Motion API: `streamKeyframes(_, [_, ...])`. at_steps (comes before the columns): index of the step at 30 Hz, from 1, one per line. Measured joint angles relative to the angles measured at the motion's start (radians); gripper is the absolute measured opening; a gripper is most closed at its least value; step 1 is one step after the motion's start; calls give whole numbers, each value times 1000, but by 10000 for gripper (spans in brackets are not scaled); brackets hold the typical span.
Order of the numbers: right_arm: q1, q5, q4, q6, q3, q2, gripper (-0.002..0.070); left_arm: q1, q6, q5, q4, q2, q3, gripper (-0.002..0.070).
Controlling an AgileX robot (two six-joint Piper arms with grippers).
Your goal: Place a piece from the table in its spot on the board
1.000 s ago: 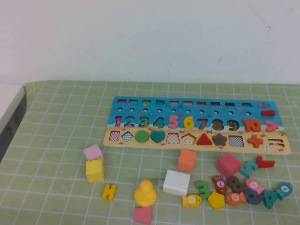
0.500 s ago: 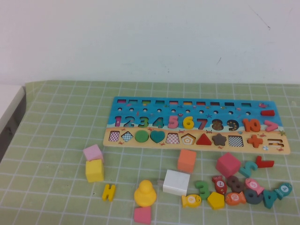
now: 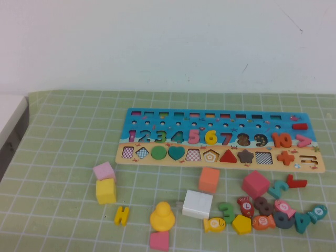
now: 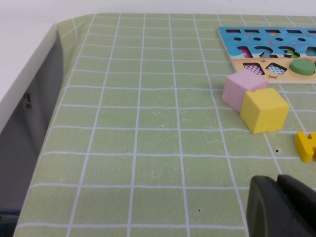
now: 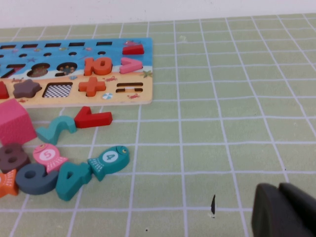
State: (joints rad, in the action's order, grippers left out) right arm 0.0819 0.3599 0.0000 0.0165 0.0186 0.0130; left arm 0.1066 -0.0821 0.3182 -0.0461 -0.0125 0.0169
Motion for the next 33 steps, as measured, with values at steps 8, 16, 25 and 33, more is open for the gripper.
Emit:
streamKeyframes(8, [0, 0, 0, 0, 0, 0, -3, 0, 0, 0, 0, 0, 0, -2])
streamKeyframes(16, [0, 0, 0, 0, 0, 0, -3, 0, 0, 2, 0, 0, 0, -2])
streamKeyframes(25, [0, 0, 0, 0, 0, 0, -3, 0, 0, 2, 0, 0, 0, -2])
streamKeyframes(33, [0, 0, 0, 41, 0, 0, -3, 0, 0, 2, 0, 0, 0, -2])
